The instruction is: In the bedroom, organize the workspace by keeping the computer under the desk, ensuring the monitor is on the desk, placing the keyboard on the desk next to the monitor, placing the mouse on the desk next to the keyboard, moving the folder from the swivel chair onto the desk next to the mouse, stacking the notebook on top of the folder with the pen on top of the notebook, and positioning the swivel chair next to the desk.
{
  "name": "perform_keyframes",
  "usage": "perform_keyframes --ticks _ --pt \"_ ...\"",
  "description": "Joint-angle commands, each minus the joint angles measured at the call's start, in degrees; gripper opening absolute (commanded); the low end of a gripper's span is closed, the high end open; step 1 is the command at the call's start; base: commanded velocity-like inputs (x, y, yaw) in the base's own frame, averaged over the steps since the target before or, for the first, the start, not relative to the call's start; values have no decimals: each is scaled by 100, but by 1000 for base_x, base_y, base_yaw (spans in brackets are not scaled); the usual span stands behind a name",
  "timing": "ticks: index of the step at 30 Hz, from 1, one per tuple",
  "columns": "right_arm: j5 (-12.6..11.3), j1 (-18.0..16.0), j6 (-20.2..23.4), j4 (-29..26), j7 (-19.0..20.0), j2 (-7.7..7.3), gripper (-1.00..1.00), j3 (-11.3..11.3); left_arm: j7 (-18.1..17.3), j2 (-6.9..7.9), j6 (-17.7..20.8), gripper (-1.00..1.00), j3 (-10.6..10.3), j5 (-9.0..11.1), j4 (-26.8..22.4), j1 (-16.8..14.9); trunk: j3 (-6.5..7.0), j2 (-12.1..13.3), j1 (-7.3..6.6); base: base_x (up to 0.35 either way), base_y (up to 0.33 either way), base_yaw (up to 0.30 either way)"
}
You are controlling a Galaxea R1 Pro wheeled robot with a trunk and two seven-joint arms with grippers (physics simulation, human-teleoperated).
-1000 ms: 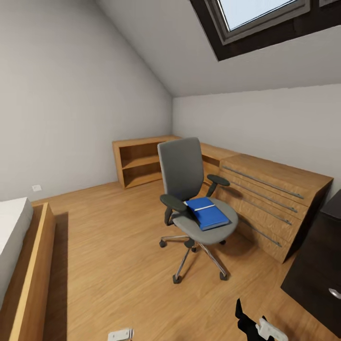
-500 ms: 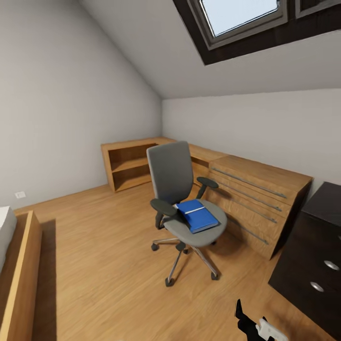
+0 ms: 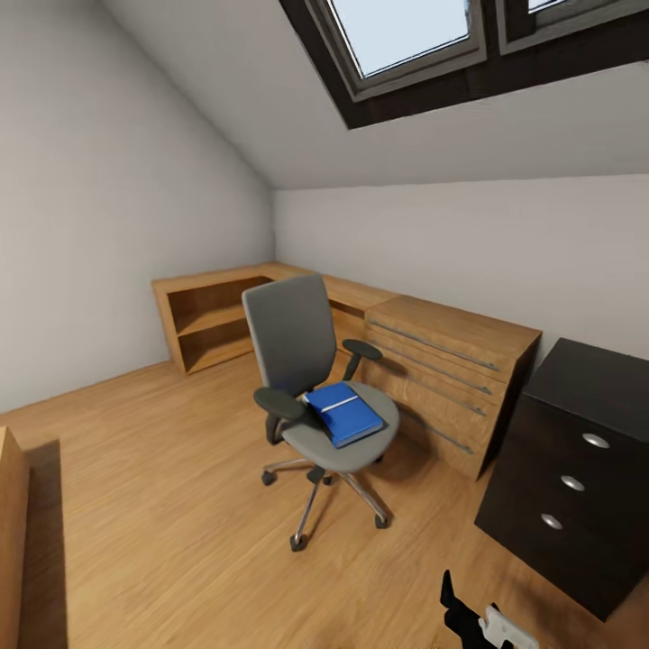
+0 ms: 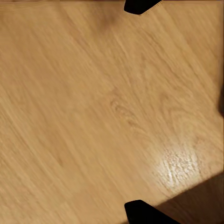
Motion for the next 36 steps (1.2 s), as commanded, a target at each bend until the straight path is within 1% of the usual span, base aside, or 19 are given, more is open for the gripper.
perform_keyframes --ticks 1,4,6,7,11,14,18,23,28,31,36 --pt "-37 -7 -12 12 37 6 100 -19 25 2 -75 100 -41 60 26 -3 6 39 -23 0 0 -126" --pt "-37 -7 -8 12 -53 19 100 -9 23 1 -200 100 -41 60 82 -2 35 159 -89 -7 0 -65" --pt "-37 -7 10 12 -179 20 100 37 23 7 -264 100 -38 64 109 -1 53 239 -133 -193 0 -22" --pt "-40 -7 89 12 -233 19 100 161 22 9 -287 100 -35 69 116 -2 62 279 -155 -293 0 -7" --pt "-43 -7 182 9 -287 13 100 312 22 10 -300 100 -34 74 119 0 98 440 -243 -312 0 -4" --pt "-45 -7 244 6 -413 10 100 463 22 10 -309 100 -29 79 121 -1 125 560 -309 -332 0 -1" --pt "-45 -7 264 4 -489 9 100 533 1 16 -306 100 1 102 121 -1 175 721 -397 -339 3 0" --pt "-45 -7 266 3 -500 8 100 540 -4 18 -304 100 16 181 121 1 262 921 -507 -341 56 -18" --pt "-45 -7 267 3 -502 -3 100 542 -4 19 -304 100 19 285 121 -1 352 1122 -616 -341 94 -180" --pt "-44 -7 267 3 -500 -13 100 542 12 15 -300 100 17 329 121 -2 352 1122 -616 -261 88 -247" --pt "-38 -7 267 3 -496 -12 100 546 20 18 -302 100 12 340 123 -3 352 1122 -616 -55 20 -265"
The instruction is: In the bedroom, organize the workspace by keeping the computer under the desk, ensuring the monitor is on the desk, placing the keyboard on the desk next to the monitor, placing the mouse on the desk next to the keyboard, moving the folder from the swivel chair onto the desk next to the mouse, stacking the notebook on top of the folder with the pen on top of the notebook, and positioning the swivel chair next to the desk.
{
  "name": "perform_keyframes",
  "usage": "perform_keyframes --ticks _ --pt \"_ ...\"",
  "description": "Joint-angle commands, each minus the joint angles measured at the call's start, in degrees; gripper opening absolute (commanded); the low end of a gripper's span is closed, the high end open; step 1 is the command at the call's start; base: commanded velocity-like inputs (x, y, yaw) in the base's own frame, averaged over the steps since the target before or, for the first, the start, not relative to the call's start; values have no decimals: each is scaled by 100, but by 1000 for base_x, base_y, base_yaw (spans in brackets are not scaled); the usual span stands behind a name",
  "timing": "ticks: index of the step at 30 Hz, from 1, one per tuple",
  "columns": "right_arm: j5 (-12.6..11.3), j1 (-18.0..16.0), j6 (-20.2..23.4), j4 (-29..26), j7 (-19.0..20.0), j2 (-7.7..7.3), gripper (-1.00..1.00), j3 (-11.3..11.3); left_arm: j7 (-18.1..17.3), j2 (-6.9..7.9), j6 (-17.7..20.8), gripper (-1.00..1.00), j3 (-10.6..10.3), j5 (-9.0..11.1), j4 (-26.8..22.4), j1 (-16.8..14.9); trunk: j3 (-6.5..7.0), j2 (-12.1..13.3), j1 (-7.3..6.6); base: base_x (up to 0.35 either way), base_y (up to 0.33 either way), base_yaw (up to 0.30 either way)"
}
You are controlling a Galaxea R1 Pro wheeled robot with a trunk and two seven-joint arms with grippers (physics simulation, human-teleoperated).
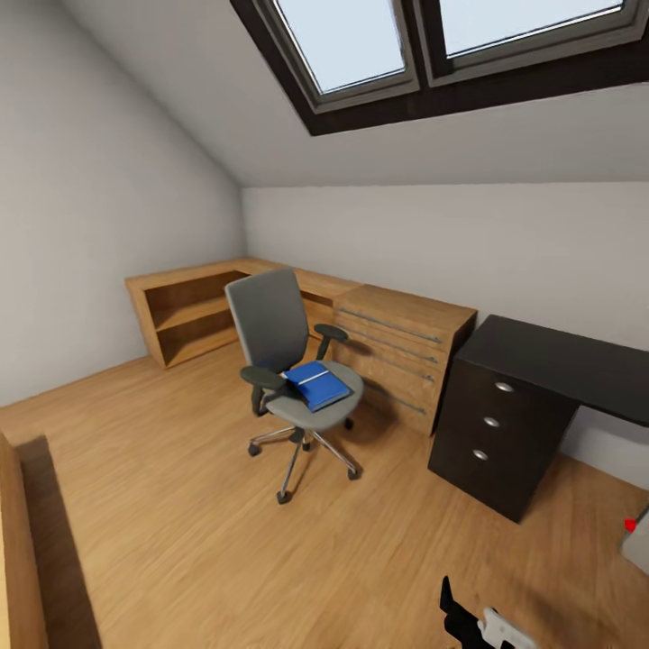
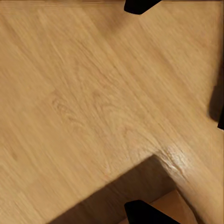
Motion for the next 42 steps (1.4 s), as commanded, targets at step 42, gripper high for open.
perform_keyframes --ticks 42 --pt "-64 -7 -15 11 34 -3 100 967 -11 -7 -15 100 -55 35 52 0 -91 -3 -1 -242 98 -290"
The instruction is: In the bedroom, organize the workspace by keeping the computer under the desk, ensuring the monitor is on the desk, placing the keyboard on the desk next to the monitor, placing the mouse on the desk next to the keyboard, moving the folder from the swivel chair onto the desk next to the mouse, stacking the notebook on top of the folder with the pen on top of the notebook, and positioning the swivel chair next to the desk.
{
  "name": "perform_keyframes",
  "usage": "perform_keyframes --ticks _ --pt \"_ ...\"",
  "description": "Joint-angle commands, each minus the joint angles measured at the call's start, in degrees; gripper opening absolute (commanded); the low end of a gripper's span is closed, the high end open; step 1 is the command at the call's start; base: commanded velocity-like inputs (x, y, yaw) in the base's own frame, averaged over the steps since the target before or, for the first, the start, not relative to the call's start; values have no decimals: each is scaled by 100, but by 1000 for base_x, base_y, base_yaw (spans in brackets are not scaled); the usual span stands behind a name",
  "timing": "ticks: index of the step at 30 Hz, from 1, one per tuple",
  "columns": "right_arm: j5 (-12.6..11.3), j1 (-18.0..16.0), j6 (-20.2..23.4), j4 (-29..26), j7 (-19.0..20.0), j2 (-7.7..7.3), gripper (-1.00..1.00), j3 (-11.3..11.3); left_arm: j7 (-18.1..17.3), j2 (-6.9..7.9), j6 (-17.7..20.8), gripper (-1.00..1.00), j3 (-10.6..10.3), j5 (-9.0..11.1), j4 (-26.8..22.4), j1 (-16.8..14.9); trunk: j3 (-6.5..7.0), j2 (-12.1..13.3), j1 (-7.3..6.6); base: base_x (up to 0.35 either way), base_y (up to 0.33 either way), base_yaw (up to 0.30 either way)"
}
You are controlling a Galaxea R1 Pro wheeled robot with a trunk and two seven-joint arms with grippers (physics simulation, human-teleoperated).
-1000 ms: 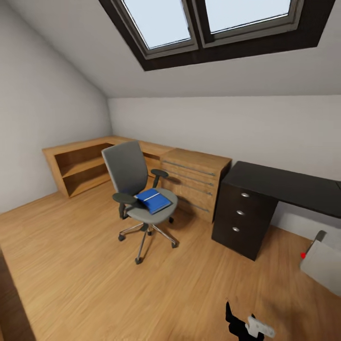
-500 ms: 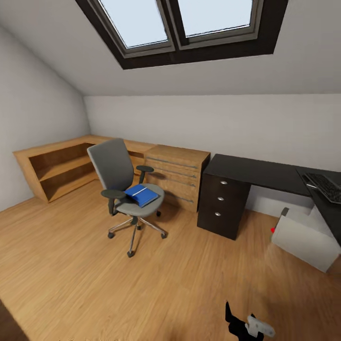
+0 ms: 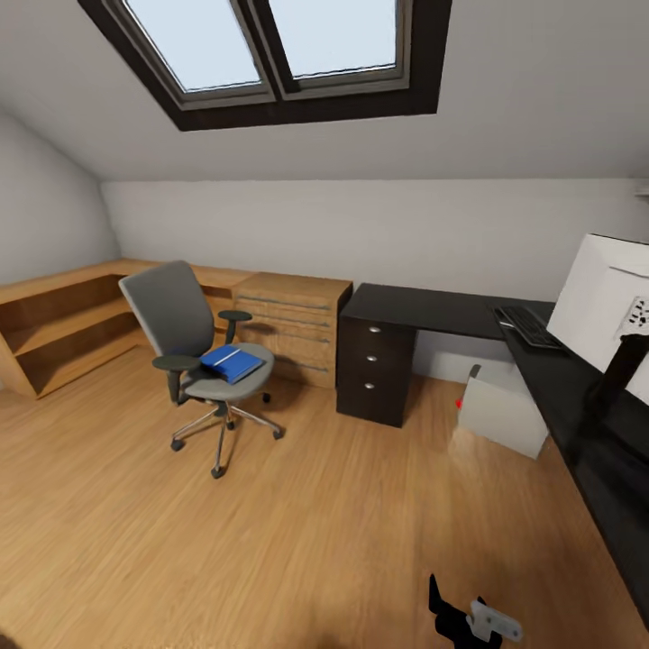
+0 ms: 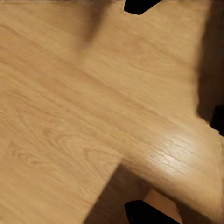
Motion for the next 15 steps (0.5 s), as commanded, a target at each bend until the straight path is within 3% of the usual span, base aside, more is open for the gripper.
perform_keyframes --ticks 1,15 --pt "-61 -6 -14 11 44 2 100 23 23 1 -21 100 -38 53 1 -2 -4 -3 -4 -334 -107 -296" --pt "-67 -6 -15 11 36 2 100 17 23 1 -12 100 -38 53 1 -4 41 -3 -4 -334 -91 -274"
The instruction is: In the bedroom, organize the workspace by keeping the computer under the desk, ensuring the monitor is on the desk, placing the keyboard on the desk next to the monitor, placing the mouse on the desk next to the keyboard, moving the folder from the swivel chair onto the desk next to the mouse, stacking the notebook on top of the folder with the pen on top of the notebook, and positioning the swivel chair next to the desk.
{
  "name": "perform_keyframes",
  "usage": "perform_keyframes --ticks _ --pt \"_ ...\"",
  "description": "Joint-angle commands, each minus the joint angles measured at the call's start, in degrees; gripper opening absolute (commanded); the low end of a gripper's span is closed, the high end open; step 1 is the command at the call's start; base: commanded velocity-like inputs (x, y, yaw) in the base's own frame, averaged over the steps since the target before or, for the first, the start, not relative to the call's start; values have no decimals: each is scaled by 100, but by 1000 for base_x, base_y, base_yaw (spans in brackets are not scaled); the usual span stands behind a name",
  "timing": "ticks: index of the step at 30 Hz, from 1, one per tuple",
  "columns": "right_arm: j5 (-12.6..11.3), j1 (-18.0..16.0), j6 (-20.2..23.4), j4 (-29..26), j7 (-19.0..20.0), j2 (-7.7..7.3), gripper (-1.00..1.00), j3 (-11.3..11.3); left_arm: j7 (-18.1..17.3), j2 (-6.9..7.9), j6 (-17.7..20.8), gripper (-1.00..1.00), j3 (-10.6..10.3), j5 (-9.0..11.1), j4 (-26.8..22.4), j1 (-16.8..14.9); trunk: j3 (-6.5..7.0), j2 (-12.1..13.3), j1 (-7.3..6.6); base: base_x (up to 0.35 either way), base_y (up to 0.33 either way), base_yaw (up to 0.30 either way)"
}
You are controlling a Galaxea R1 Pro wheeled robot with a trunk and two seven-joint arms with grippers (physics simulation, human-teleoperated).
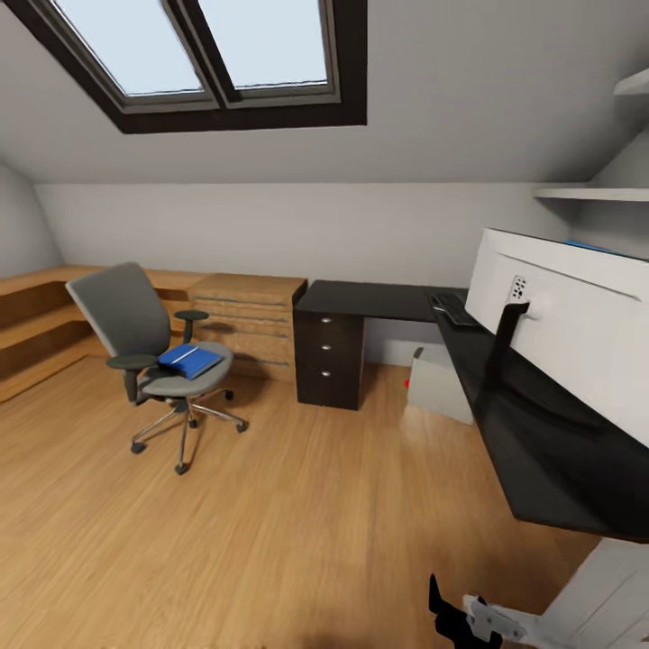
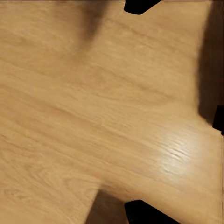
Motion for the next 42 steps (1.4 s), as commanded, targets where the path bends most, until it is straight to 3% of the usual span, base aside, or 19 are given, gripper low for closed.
perform_keyframes --ticks 1,14,42 --pt "-62 -6 -15 11 43 2 100 25 23 1 -21 100 -38 53 1 0 -4 -3 -4 -332 -69 -273" --pt "-67 -6 -15 11 43 5 100 24 24 1 -29 100 -38 53 5 3 -26 -3 -4 -200 -217 -236" --pt "-80 -6 -13 11 43 10 100 16 49 -5 -33 100 -47 53 10 4 -82 -3 -4 -3 -345 -7"
